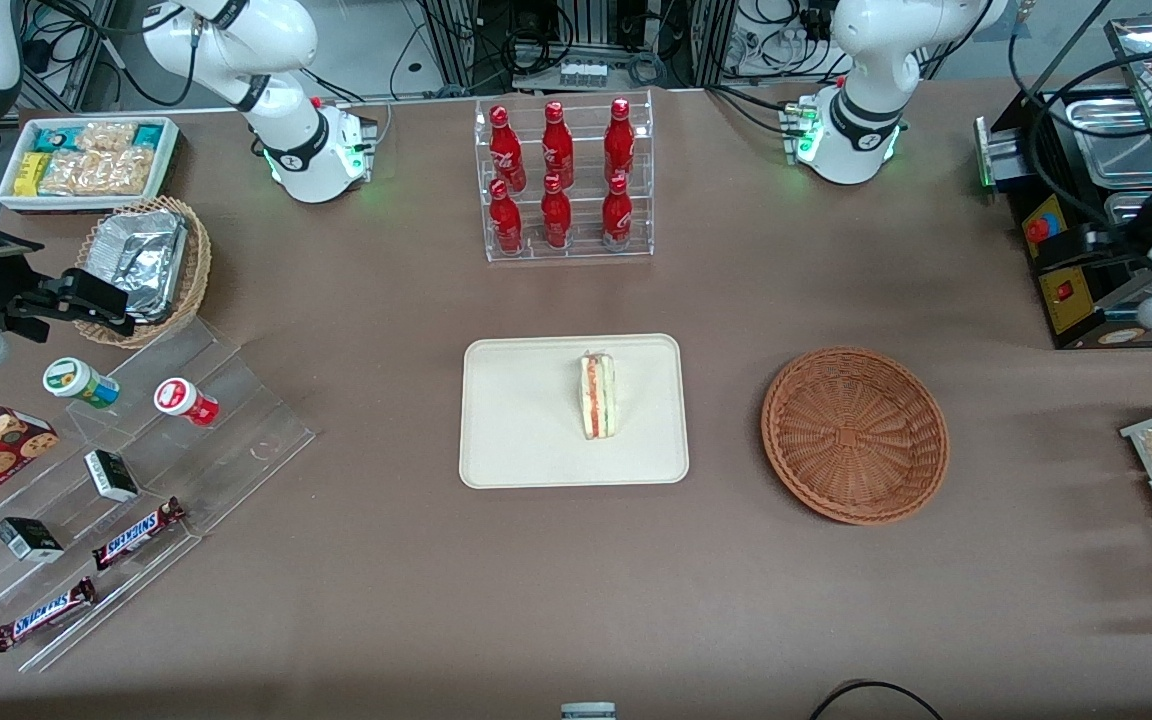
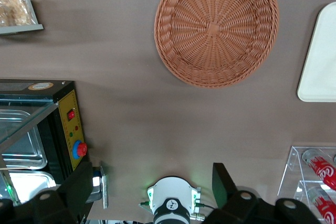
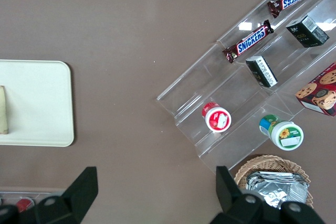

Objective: Place sandwich from basket to tray

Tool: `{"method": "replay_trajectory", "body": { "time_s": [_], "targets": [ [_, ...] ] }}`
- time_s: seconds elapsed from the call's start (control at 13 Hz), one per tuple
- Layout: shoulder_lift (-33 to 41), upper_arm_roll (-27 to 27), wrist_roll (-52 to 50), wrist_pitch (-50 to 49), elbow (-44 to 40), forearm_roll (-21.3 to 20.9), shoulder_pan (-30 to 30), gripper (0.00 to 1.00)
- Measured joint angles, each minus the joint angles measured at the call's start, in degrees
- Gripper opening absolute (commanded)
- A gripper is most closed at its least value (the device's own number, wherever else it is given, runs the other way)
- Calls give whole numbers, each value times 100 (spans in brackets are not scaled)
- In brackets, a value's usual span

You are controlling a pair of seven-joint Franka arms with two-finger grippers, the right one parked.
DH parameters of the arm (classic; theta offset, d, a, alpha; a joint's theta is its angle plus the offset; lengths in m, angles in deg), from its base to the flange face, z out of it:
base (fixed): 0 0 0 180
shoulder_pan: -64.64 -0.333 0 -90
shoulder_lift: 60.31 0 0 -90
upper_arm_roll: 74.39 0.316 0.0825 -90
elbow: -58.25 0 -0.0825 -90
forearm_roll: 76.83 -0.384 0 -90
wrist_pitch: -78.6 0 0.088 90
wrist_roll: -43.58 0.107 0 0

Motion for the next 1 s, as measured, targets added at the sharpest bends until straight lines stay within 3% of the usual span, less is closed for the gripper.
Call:
{"method": "replay_trajectory", "body": {
  "time_s": [0.31,0.69,1.0],
  "targets": [
    [318,368,25,4,381,34,539,100],
    [403,509,25,25,456,92,586,100],
    [395,932,25,89,431,112,883,100]
  ]
}}
